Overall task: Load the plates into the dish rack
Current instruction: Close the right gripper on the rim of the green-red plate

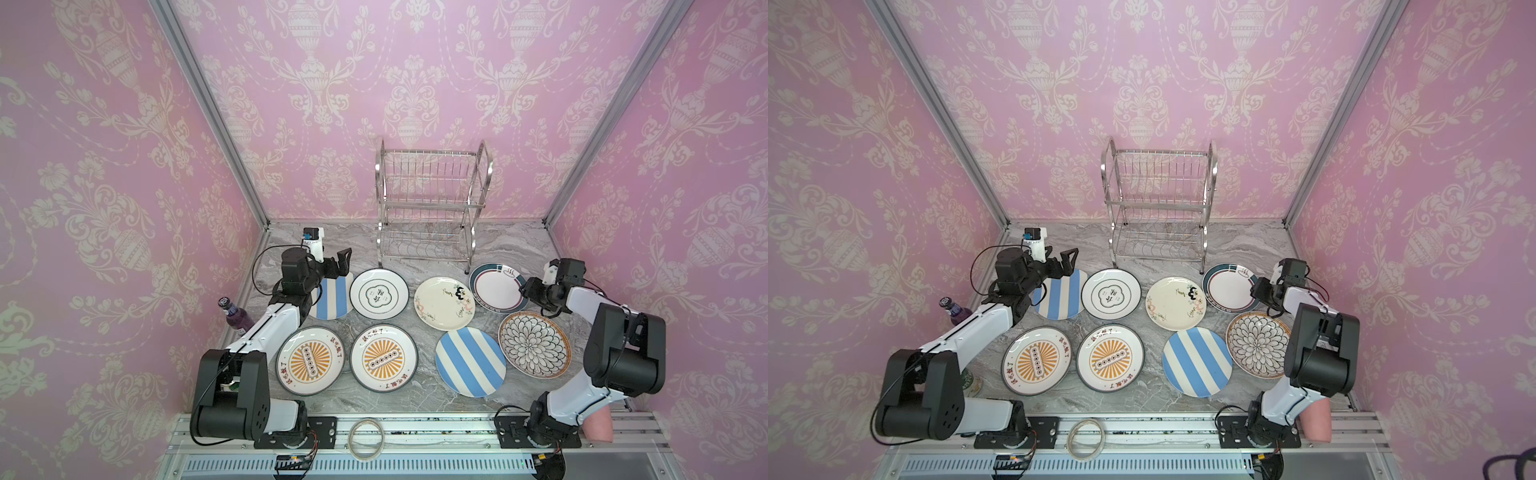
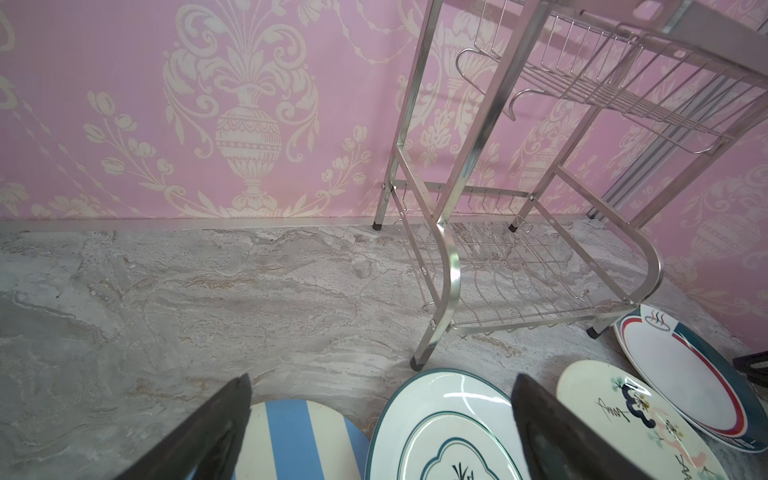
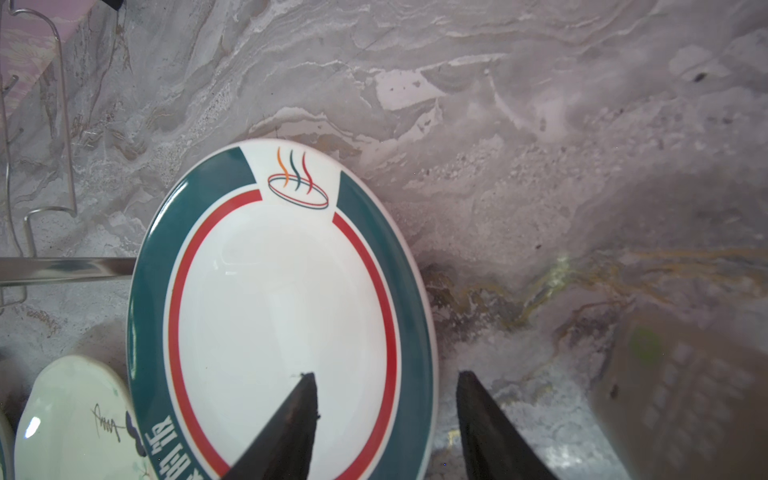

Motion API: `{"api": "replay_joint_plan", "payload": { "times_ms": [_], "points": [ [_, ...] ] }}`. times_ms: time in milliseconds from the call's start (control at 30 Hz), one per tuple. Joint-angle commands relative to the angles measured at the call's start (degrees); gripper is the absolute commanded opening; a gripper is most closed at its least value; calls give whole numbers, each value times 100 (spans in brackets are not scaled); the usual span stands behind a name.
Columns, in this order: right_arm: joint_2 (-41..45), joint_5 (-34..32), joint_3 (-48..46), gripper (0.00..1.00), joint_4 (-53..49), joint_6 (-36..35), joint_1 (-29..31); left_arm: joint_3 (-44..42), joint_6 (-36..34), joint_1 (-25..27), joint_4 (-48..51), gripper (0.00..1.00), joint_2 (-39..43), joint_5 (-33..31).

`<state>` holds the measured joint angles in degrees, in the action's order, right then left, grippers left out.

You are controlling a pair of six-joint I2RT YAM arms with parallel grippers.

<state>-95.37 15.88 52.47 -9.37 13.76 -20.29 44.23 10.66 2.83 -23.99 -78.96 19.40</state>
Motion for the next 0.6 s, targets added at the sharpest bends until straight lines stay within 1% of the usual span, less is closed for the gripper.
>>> {"api": "replay_joint_plan", "payload": {
  "times_ms": [0,267,433,567],
  "points": [
    [-241,-34,230,54,-115,-159,-54,229,52,29,238,99,-5,252],
    [-567,-168,462,54,-224,-259,-59,287,30,42,303,99,47,336],
    [-878,23,615,54,-234,-247,-80,340,-1,42,342,99,21,362],
    [-996,41,762,52,-395,-225,-79,399,7,47,403,99,11,399]
  ]
}}
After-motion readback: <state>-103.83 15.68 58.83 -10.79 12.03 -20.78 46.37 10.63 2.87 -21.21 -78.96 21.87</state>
